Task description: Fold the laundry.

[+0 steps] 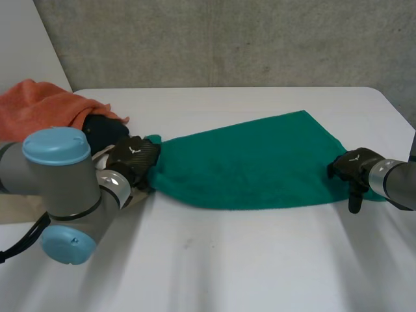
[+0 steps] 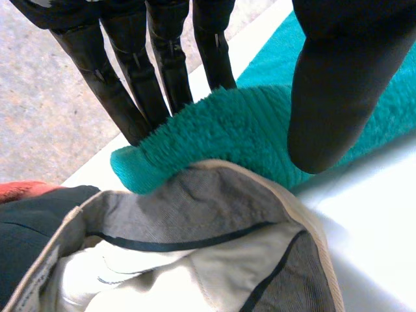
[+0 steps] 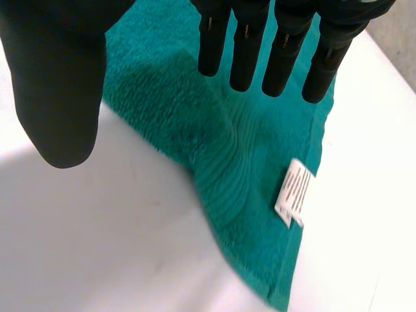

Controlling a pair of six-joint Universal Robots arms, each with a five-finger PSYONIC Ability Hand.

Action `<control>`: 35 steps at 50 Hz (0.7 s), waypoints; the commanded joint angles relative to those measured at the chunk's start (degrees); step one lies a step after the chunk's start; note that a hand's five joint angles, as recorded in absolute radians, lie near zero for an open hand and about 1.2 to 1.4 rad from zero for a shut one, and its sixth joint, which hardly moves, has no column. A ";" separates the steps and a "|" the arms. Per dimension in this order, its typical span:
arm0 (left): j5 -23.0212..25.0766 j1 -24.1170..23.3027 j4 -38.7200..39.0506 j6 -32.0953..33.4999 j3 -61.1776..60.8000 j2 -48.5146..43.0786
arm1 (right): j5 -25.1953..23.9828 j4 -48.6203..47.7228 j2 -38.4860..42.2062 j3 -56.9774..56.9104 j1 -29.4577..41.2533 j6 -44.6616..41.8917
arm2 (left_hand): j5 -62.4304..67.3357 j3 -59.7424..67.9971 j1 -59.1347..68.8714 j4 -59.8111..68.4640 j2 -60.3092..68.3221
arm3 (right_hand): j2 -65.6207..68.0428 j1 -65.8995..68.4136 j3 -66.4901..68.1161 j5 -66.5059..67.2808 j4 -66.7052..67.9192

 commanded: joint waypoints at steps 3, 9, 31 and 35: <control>-0.08 0.64 -2.41 3.11 6.07 -5.34 | 1.05 -1.01 3.04 -0.81 -0.58 2.32 | 5.89 5.64 6.61 5.86 5.97 | 7.61 8.29 7.67 10.73 9.21; -0.51 0.11 -3.46 3.29 8.27 -4.99 | 1.66 -6.46 4.19 -0.90 -0.58 4.87 | 39.71 39.46 40.43 39.68 39.79 | 55.76 56.44 55.81 58.88 57.36; 5.37 -1.03 -17.18 -11.48 5.45 21.74 | -0.27 0.30 -20.70 1.21 -0.85 9.62 | 39.71 39.46 40.43 39.68 39.79 | 55.76 56.44 55.82 58.88 57.36; 3.97 -0.16 -15.59 -10.34 10.80 12.00 | 0.17 -0.31 -14.47 -1.68 0.38 11.11 | 39.71 39.46 40.43 39.68 39.79 | 55.76 56.44 55.82 58.88 57.36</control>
